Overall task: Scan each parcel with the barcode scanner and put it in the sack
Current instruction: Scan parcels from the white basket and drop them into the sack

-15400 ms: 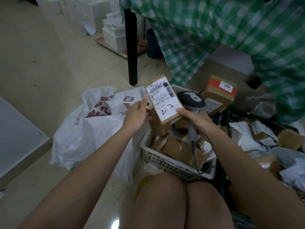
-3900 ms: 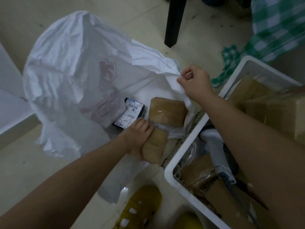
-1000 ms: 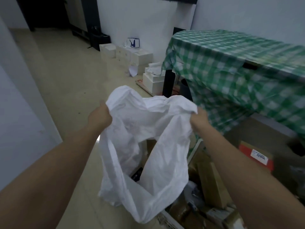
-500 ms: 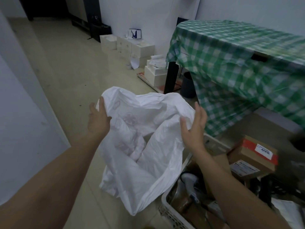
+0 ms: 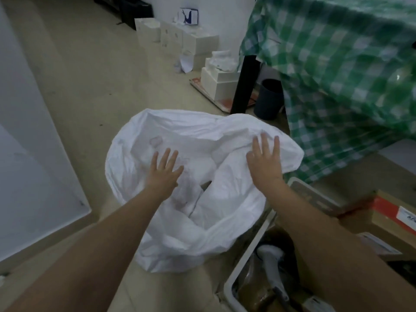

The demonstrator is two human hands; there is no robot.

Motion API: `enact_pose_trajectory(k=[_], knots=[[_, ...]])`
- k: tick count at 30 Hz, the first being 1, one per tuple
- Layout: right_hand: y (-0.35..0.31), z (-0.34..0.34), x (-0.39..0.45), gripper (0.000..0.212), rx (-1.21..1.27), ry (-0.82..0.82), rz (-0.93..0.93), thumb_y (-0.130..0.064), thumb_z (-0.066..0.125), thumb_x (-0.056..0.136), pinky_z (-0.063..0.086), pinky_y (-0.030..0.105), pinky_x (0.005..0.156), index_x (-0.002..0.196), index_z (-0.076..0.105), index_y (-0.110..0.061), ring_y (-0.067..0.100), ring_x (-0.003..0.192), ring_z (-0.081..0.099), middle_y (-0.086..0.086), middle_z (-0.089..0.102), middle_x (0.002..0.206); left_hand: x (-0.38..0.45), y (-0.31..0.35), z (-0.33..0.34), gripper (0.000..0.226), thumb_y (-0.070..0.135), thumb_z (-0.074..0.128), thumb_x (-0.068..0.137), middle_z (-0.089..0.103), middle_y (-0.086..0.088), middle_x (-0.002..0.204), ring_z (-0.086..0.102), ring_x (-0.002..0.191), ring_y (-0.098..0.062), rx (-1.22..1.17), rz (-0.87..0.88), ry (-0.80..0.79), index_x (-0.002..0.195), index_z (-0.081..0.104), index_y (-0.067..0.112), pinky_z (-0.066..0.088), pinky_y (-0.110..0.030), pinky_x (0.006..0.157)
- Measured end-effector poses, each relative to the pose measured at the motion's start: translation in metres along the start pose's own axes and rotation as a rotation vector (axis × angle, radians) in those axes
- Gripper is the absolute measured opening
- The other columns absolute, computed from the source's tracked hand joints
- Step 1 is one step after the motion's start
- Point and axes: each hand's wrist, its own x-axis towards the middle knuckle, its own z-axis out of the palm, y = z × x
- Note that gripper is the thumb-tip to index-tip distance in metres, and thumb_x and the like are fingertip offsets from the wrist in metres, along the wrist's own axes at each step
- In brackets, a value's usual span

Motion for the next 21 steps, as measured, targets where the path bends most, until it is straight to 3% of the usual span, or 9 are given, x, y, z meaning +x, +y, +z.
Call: enact_pose_trajectory(k=[2,4,6,8,10,13,16,19,21], knots=[[-0.026,0.011,0.008,0.059,0.082,0.181,-0.222,-0.038,0.034,0.099,-0.017,0.058,0.110,0.152,0.013,-0.022,0.034,0.147,-0.013,0.010,-0.008,0.161,0.012,0.017,0.016,0.064,0.043,0.047,0.098,-0.007,-0.013,0.161,-0.011,0.147,-0.034,-0.016,0.101,-0.002,0.153,0.019,0.027,-0.010,-0.057,0.114],[-0.050,0.031,0.018,0.067,-0.005,0.164,-0.426,-0.050,0.029,0.099,-0.022,0.054,0.109,0.154,-0.001,-0.027,0.030,0.146,-0.017,0.005,-0.011,0.161,0.024,0.036,0.026,0.067,0.043,0.044,0.099,-0.009,-0.011,0.161,-0.010,0.148,-0.031,0.025,0.212,-0.091,0.154,0.011,0.026,-0.006,-0.055,0.117],[-0.067,0.053,0.034,0.080,-0.070,0.110,-0.455,-0.062,0.037,0.093,-0.024,0.054,0.107,0.154,-0.003,-0.028,0.030,0.147,-0.017,0.004,-0.006,0.162,0.035,0.055,0.036,0.071,0.043,0.042,0.099,-0.010,-0.007,0.162,-0.009,0.149,-0.027,0.041,0.284,-0.191,0.154,0.002,0.024,-0.004,-0.051,0.118],[-0.078,0.072,0.049,0.087,-0.110,0.084,-0.502,-0.064,0.050,0.086,-0.021,0.056,0.108,0.154,0.007,-0.029,0.032,0.148,-0.010,0.007,0.011,0.161,0.048,0.070,0.052,0.075,0.040,0.045,0.098,-0.008,-0.005,0.162,-0.007,0.149,-0.026,0.083,0.370,-0.241,0.154,-0.002,0.021,-0.003,-0.050,0.119],[-0.082,0.085,0.057,0.074,-0.133,0.068,-0.587,-0.052,0.063,0.084,-0.015,0.059,0.109,0.148,0.031,-0.032,0.035,0.146,0.010,0.010,0.035,0.150,0.058,0.082,0.069,0.078,0.035,0.052,0.096,-0.004,-0.006,0.162,-0.005,0.149,-0.027,0.154,0.468,-0.240,0.154,0.002,0.021,-0.006,-0.052,0.117],[-0.078,0.099,0.055,0.026,-0.112,0.187,-0.659,-0.034,0.083,0.069,0.015,0.063,0.110,0.094,0.075,-0.034,0.034,0.123,0.052,0.007,0.064,0.117,0.068,0.088,0.103,0.071,0.043,0.053,0.092,0.004,-0.004,0.162,-0.004,0.149,-0.028,0.299,0.495,-0.214,0.152,0.017,0.029,-0.013,-0.055,0.114],[-0.066,0.123,0.057,0.020,-0.159,0.172,-0.749,-0.021,0.072,0.083,0.011,0.061,0.113,0.102,0.071,-0.027,0.035,0.136,0.039,0.007,0.057,0.130,0.073,0.081,0.119,0.045,0.047,0.017,0.101,0.018,0.024,0.154,0.006,0.147,-0.004,0.446,0.387,-0.157,0.137,0.043,0.050,-0.020,-0.056,0.113],[-0.040,0.134,0.060,0.023,-0.068,0.318,-0.743,-0.008,0.088,0.056,0.042,0.055,0.100,0.071,0.073,-0.020,0.033,0.102,0.066,0.005,0.070,0.084,0.079,0.053,0.118,0.047,0.029,0.029,0.094,0.051,0.003,0.143,0.039,0.138,-0.026,0.381,0.455,-0.074,0.122,0.067,0.027,0.014,-0.050,0.119],[-0.028,0.141,0.060,0.022,-0.023,0.246,-0.623,-0.010,0.089,0.050,0.047,0.051,0.096,0.061,0.073,-0.019,0.033,0.090,0.068,0.004,0.069,0.071,0.075,0.023,0.112,0.060,0.023,0.015,0.092,0.039,-0.009,0.151,0.028,0.143,-0.030,0.406,0.314,-0.084,0.135,0.055,0.012,0.010,-0.045,0.118]])
